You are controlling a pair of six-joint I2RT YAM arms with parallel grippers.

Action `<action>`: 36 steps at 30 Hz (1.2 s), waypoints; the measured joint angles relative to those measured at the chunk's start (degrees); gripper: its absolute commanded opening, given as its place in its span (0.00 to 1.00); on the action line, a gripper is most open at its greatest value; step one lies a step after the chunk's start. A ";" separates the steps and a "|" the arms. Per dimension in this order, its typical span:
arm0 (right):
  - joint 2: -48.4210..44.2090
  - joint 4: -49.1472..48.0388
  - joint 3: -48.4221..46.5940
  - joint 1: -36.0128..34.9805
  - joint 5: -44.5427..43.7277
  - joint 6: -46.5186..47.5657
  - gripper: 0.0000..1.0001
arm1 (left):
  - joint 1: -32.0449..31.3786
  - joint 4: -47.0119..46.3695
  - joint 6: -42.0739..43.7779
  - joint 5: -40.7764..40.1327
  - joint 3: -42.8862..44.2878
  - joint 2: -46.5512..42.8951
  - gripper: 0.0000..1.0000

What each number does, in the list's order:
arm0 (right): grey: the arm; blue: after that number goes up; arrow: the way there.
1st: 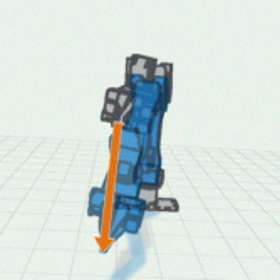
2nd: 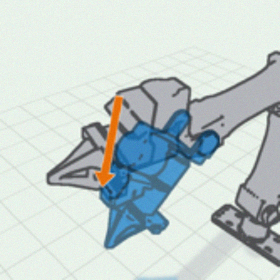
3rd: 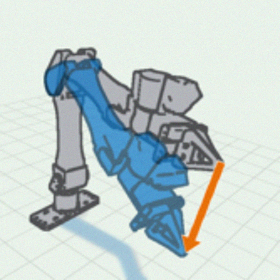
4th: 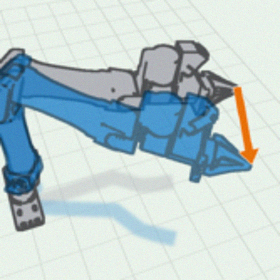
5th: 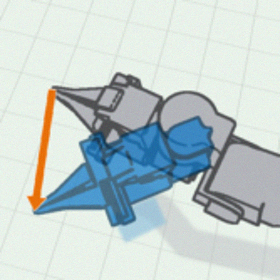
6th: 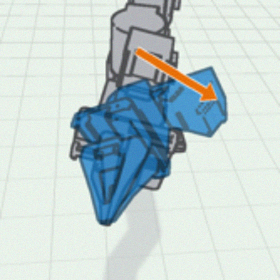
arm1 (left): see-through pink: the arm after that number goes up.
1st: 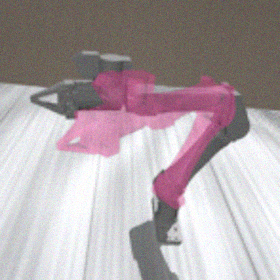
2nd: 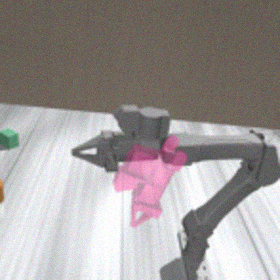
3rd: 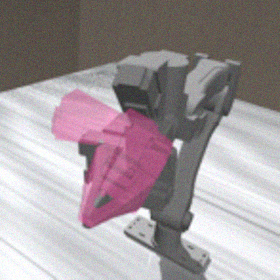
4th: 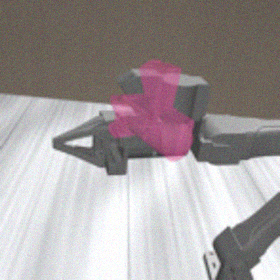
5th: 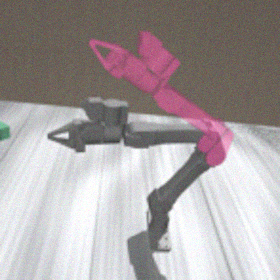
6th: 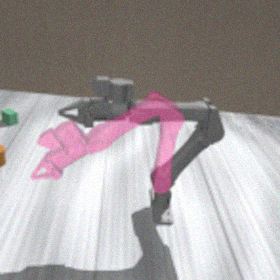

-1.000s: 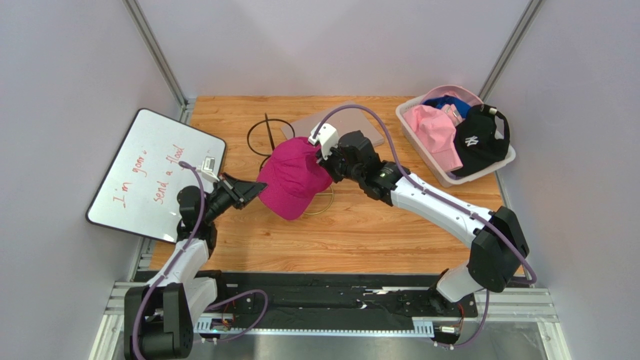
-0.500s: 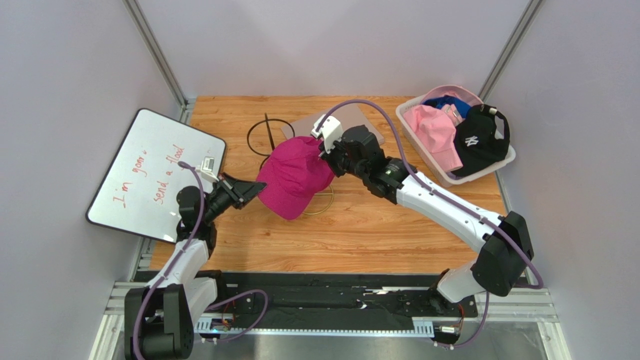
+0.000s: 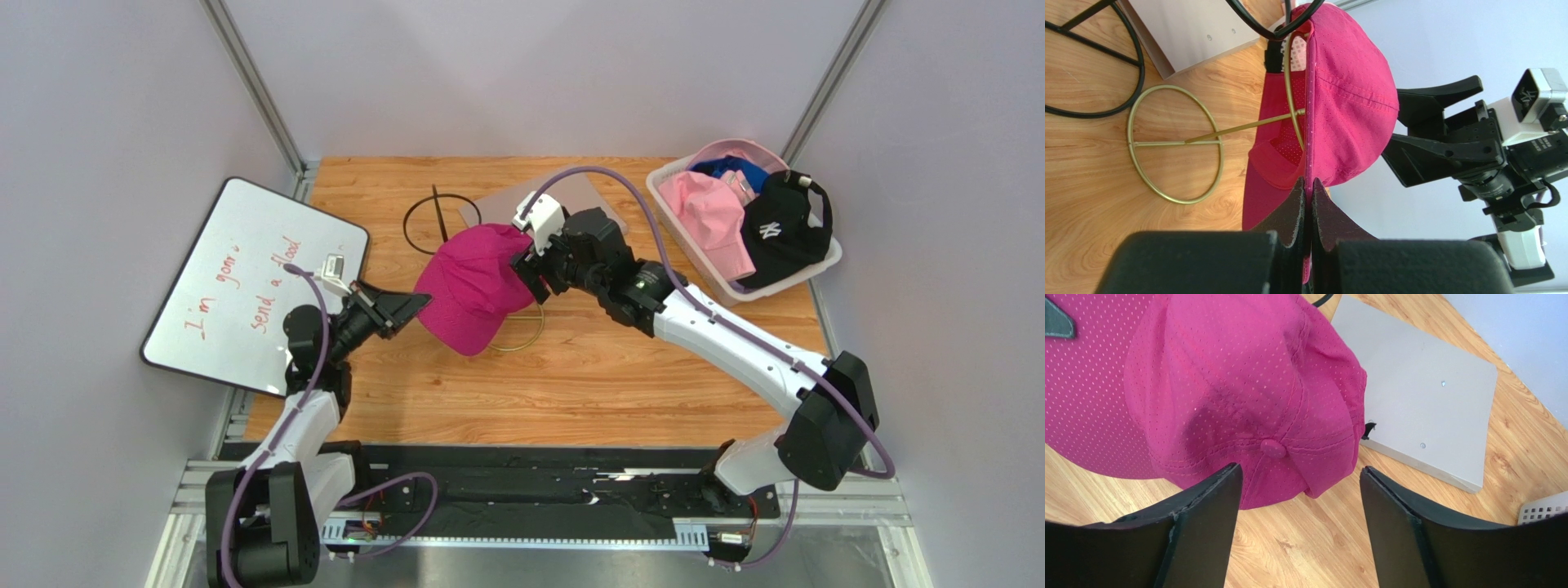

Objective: Stack the hats
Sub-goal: Place the hat on the hat stand.

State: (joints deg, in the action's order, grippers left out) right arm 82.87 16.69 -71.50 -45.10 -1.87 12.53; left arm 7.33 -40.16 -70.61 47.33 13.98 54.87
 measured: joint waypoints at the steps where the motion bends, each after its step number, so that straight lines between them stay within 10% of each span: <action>1: -0.15 0.00 0.35 0.00 0.02 0.24 0.75 | 0.04 -0.26 -0.31 0.20 0.00 0.07 0.00; 21: 2.34 -4.46 2.40 4.74 8.28 3.39 0.48 | 0.33 1.66 -0.81 0.61 0.02 -1.97 0.00; 24: 2.34 -4.61 3.23 4.74 9.79 3.50 0.36 | 0.33 1.88 -0.61 0.63 0.02 -1.97 0.00; 27: 2.58 -4.68 3.23 4.74 10.54 3.87 0.00 | 0.35 1.95 -0.42 0.66 0.02 -1.97 0.00; 36: 2.84 -4.70 3.19 4.74 9.68 4.09 0.00 | 0.46 3.96 1.14 1.75 1.11 -1.97 0.00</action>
State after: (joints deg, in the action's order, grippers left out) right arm 85.71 11.99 -68.31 -40.36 7.81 16.62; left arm 7.79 -36.21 -69.47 49.08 15.09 52.90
